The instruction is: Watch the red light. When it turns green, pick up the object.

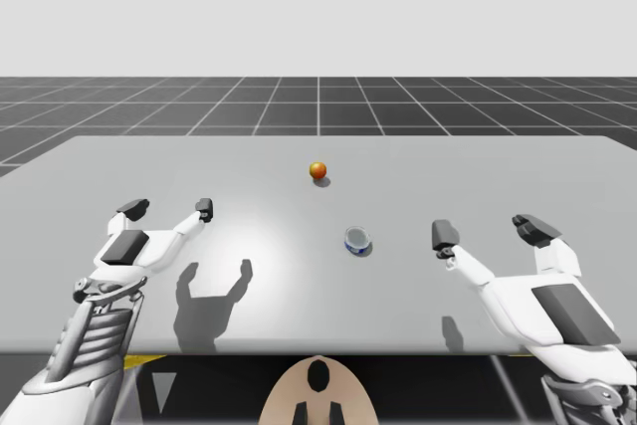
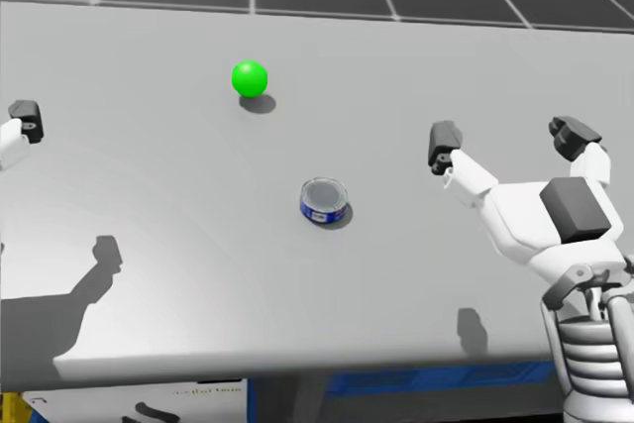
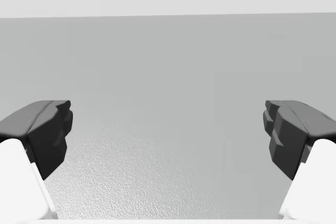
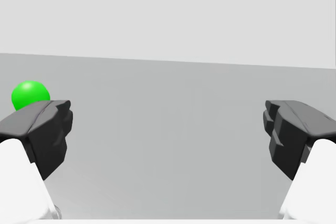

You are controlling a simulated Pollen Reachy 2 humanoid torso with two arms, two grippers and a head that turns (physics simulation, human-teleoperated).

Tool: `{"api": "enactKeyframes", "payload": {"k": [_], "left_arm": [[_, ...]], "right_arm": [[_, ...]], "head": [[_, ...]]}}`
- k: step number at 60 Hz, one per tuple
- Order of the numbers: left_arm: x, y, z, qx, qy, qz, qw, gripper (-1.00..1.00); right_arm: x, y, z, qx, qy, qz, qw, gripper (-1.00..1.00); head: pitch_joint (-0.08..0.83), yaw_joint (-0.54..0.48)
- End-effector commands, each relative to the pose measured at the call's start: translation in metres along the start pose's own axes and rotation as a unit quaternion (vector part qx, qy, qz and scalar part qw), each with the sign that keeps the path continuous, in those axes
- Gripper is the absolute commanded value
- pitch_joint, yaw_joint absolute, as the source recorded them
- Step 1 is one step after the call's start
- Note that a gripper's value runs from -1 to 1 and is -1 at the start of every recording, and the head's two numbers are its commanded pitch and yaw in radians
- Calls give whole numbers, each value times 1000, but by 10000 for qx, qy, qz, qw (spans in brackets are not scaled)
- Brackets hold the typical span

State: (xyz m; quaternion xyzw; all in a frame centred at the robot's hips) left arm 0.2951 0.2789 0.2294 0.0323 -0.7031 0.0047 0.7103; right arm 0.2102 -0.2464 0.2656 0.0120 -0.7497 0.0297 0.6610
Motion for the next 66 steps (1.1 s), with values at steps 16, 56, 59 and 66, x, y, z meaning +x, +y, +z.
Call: {"api": "enactKeyframes", "payload": {"k": [16,56,59,66], "left_arm": [[-1,-4,-1,-57,29,-13,10000,-1000],[-1,-4,0,-66,62,-35,10000,-1000],[-2,-4,-1,-63,65,-39,10000,-1000],[-3,-5,0,-62,77,-60,9999,-1000]], "right_arm": [[23,9,8,71,33,-25,10000,-1000],[-51,79,-46,1816,1288,-665,9726,-1000],[-54,82,-47,1895,1315,-676,9707,-1000],[-63,92,-47,2048,1457,-693,9654,-1000]], "head": [[651,-141],[667,-120],[667,-121],[664,-121]]}}
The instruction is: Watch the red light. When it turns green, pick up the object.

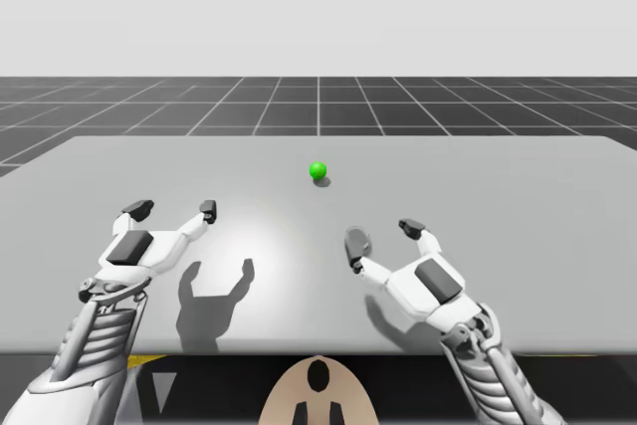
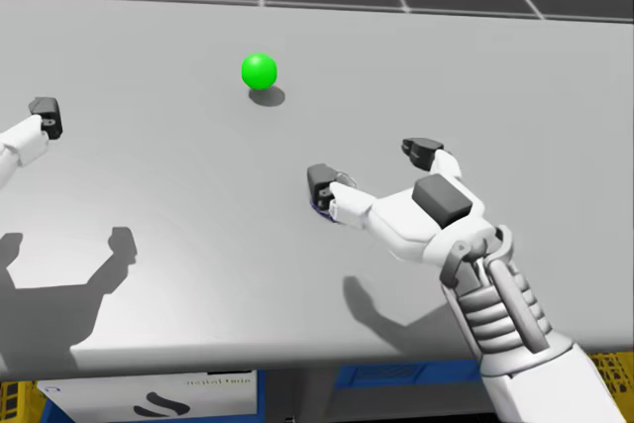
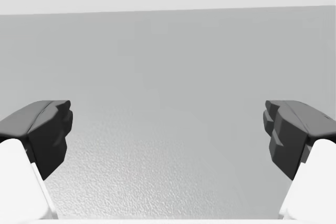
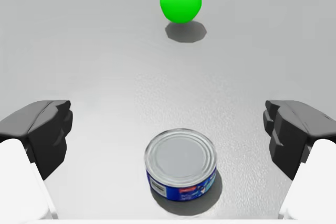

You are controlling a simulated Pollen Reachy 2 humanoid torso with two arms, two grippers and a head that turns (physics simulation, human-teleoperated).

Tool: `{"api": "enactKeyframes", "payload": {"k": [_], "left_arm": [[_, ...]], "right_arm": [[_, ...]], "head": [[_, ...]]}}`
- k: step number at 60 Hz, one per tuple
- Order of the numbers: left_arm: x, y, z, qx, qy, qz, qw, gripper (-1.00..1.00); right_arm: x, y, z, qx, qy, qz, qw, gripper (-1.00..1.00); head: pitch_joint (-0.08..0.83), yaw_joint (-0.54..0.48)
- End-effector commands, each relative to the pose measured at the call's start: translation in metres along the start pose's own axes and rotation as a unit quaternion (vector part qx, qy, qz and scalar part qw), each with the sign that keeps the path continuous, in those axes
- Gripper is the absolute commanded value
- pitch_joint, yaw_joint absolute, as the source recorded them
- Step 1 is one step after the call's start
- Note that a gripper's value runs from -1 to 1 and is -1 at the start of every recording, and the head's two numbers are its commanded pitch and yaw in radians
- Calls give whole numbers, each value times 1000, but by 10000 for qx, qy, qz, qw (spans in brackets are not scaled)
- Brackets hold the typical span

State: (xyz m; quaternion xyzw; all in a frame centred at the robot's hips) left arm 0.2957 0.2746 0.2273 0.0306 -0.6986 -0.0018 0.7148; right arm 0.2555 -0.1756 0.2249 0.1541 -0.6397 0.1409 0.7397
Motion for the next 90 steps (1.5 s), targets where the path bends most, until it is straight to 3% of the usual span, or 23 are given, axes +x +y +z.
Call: {"api": "enactKeyframes", "payload": {"k": [1,5,16,38,47,62,65,67,68,69,71,90], "left_arm": [[-1,0,0,-3,17,-25,10000,-1000],[-1,0,0,1,14,-26,10000,-1000],[-1,0,0,4,15,-28,10000,-1000],[-1,0,0,4,15,-28,10000,-1000],[-1,0,0,4,15,-28,10000,-1000],[-1,0,0,4,15,-28,10000,-1000],[-1,0,0,4,15,-28,10000,-1000],[-1,0,0,4,15,-28,10000,-1000],[-1,0,0,4,15,-28,10000,-1000],[-1,0,0,4,15,-28,10000,-1000],[-1,0,0,4,15,-28,10000,-1000],[-1,0,0,4,15,-28,10000,-1000]], "right_arm": [[-19,20,-16,318,174,-343,9988,-1000],[-27,22,-21,343,291,-356,9984,-1000],[-42,20,-39,126,346,-96,9993,-1000],[-68,19,-75,55,757,-53,9971,-1000],[-78,20,-87,13,825,69,9966,-1000],[-88,17,-97,1,980,4,9952,-1000],[-89,16,-97,55,914,122,9957,-1000],[-90,16,-97,-36,819,186,9965,-792],[-90,17,-97,-15,813,193,9965,284],[-90,17,-97,-14,820,181,9965,791],[-90,17,-96,-9,832,140,9964,994],[-91,18,-95,34,841,116,9964,1000]], "head": [[665,-121],[667,-119],[663,-109],[660,-96],[661,-97],[661,-95],[660,-95],[659,-95],[659,-96],[659,-96],[659,-96],[631,-93]]}}
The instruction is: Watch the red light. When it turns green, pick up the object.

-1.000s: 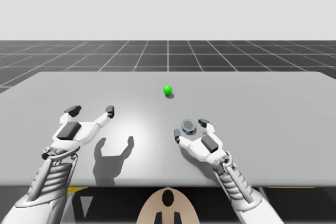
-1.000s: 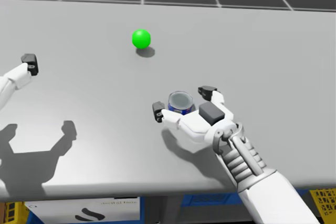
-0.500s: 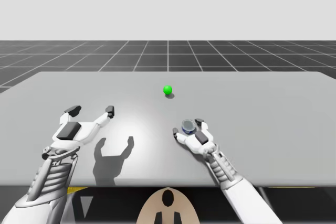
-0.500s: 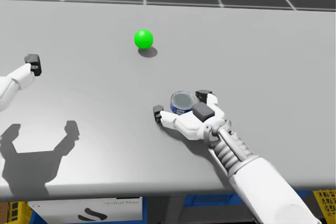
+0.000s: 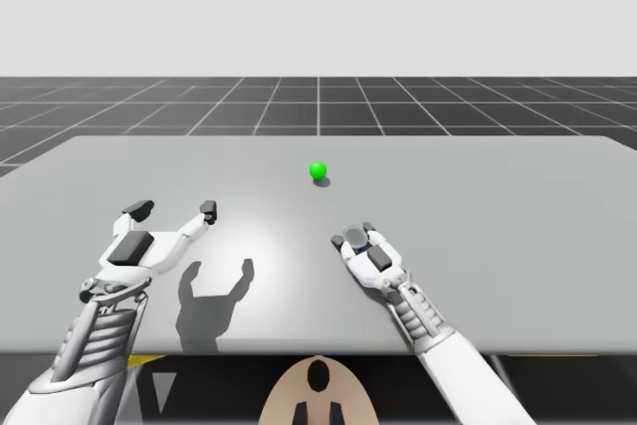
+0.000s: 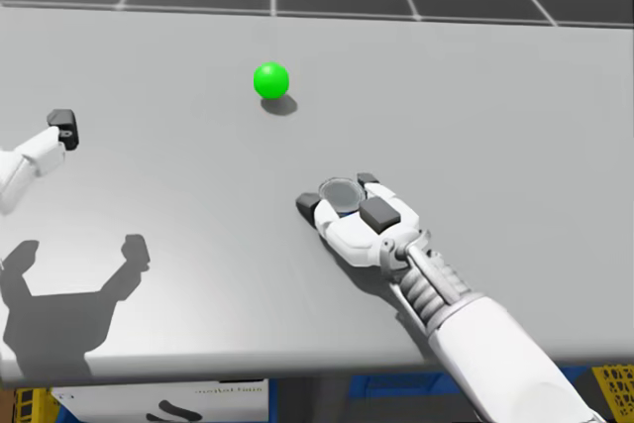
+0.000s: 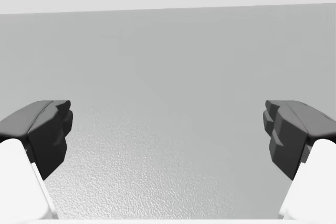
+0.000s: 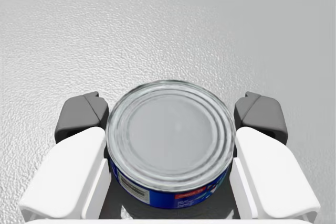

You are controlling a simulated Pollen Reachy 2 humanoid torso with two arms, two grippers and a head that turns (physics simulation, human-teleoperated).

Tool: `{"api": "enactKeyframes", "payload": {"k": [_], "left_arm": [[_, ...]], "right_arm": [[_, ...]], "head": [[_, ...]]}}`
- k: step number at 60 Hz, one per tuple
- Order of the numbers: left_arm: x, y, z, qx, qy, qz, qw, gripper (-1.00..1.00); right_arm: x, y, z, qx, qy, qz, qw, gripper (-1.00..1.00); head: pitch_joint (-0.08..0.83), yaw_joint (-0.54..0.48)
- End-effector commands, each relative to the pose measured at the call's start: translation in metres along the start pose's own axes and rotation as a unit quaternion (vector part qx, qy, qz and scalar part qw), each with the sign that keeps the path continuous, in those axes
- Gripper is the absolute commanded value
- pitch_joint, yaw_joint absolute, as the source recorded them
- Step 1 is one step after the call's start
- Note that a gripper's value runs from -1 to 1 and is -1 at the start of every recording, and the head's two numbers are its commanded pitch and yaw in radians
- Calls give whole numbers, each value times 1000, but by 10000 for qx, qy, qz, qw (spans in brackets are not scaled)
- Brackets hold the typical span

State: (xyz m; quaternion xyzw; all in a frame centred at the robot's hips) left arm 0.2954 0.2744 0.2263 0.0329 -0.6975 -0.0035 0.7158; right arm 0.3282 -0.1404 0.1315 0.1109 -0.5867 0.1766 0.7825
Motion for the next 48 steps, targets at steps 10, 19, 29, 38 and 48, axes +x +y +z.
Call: {"api": "enactKeyframes", "payload": {"k": [10,19,29,38,48], "left_arm": [[0,0,0,0,0,0,10000,-1000],[0,0,0,0,0,0,10000,-1000],[0,0,0,0,0,0,10000,-1000],[0,0,0,0,0,0,10000,-1000],[0,0,0,0,0,0,10000,-1000]], "right_arm": [[-6,20,-2,146,13,-264,9995,1000],[-5,20,-1,138,-34,-240,9996,1000],[3,22,6,174,-134,-264,9994,1000],[33,24,24,224,-467,-196,9985,1000],[101,23,60,191,-1258,-21,9919,1000]], "head": [[503,-96],[408,-113],[378,-118],[372,-121],[365,-130]]}}
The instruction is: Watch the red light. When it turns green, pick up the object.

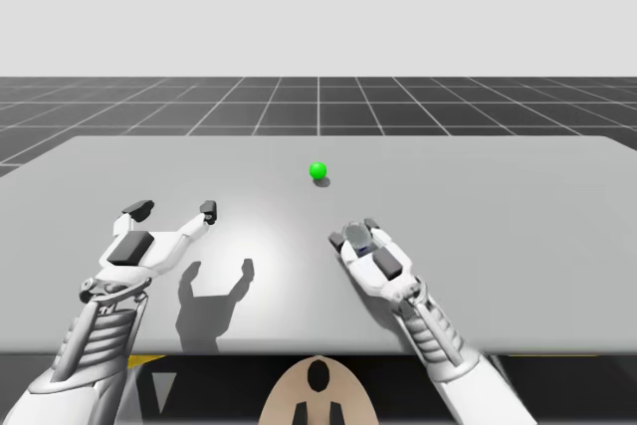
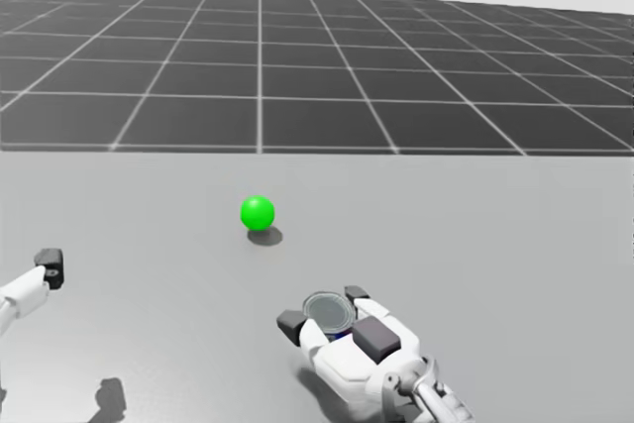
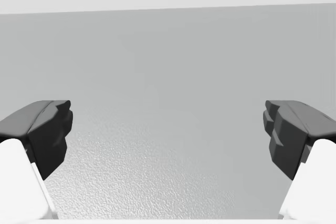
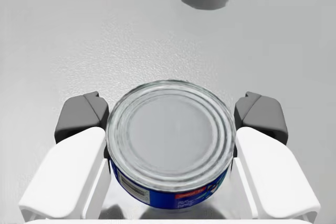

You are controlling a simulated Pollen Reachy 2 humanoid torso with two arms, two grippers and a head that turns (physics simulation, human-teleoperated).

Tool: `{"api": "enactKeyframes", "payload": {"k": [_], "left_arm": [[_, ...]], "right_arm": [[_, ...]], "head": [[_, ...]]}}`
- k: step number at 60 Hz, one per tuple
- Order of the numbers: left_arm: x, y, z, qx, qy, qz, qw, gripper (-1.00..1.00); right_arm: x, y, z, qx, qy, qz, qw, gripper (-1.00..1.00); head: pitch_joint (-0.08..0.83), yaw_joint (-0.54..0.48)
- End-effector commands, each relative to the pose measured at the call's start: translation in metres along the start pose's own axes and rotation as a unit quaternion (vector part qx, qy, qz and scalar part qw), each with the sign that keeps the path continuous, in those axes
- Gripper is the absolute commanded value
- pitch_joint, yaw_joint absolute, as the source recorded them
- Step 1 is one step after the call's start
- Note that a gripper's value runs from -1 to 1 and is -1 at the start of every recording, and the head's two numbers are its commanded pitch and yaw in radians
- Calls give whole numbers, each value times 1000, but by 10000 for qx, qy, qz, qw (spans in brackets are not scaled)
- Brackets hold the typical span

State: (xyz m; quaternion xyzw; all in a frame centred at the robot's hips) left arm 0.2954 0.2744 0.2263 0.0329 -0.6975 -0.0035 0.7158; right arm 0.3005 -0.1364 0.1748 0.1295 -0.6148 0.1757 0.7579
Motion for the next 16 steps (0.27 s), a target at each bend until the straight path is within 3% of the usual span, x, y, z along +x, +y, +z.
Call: {"api": "enactKeyframes", "payload": {"k": [1,16], "left_arm": [[0,0,0,0,0,0,10000,-1000],[0,0,0,0,0,0,10000,-1000]], "right_arm": [[72,11,22,74,-912,46,9958,1000],[157,13,75,-105,-2035,375,9783,1000]], "head": [[364,-130],[351,-137]]}}
